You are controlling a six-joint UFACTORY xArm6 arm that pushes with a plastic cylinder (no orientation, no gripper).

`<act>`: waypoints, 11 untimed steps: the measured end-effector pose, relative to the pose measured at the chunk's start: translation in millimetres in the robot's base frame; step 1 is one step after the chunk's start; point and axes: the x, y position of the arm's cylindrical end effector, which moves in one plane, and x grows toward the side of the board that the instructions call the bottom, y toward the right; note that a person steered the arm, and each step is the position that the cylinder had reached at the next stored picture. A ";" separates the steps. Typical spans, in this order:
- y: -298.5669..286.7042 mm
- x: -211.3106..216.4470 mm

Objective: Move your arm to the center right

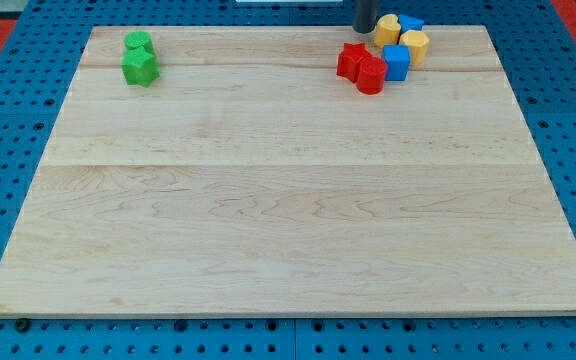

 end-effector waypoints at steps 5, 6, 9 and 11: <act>-177.3 68.2; -172.4 154.2; 98.4 260.6; 239.8 176.8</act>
